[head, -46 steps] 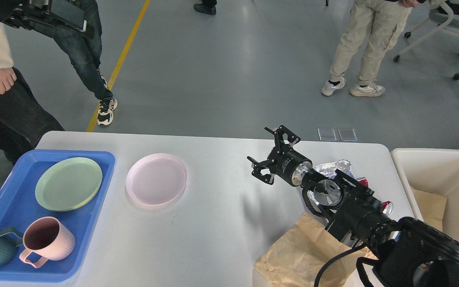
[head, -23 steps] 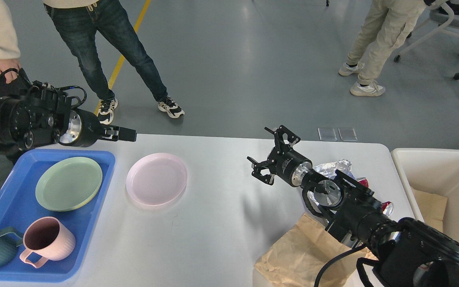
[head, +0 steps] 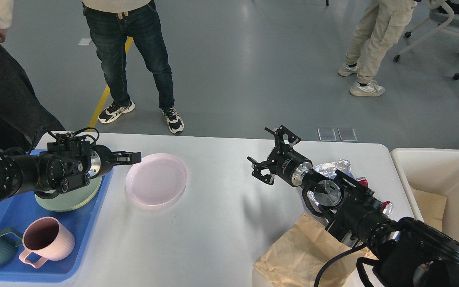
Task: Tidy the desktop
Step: 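Move the left gripper over to the pink plate, then grasp the edge of the pink plate with the left gripper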
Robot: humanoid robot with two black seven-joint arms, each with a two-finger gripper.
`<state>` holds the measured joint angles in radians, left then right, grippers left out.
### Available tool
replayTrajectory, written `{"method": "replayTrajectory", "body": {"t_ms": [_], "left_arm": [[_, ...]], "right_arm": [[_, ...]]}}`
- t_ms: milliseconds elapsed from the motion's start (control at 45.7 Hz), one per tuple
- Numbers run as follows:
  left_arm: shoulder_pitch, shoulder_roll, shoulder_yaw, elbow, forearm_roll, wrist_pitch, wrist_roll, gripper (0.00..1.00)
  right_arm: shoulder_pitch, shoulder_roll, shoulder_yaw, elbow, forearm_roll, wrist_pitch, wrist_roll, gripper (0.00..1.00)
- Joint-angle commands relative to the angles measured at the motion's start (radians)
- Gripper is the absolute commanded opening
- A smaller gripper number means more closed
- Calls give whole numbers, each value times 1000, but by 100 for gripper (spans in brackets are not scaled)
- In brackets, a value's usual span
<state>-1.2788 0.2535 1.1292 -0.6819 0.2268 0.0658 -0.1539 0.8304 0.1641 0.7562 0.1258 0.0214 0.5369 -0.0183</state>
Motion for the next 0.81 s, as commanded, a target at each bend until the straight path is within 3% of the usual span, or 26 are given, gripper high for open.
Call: {"method": "replayTrajectory", "body": {"t_ms": [0, 175, 547, 788], "left_arm": [[58, -22, -41, 47, 0, 35, 28, 90], [65, -30, -131, 28, -12, 71, 60, 90], [133, 21, -172, -14, -72, 37, 86, 90], [160, 4, -269, -7, -78, 57, 146, 89]], "right_arm": [[0, 0, 0, 0, 0, 0, 0, 100], [0, 0, 0, 0, 0, 0, 0, 100], [1, 0, 0, 0, 2, 0, 0, 100], [1, 0, 0, 0, 0, 0, 0, 100]]}}
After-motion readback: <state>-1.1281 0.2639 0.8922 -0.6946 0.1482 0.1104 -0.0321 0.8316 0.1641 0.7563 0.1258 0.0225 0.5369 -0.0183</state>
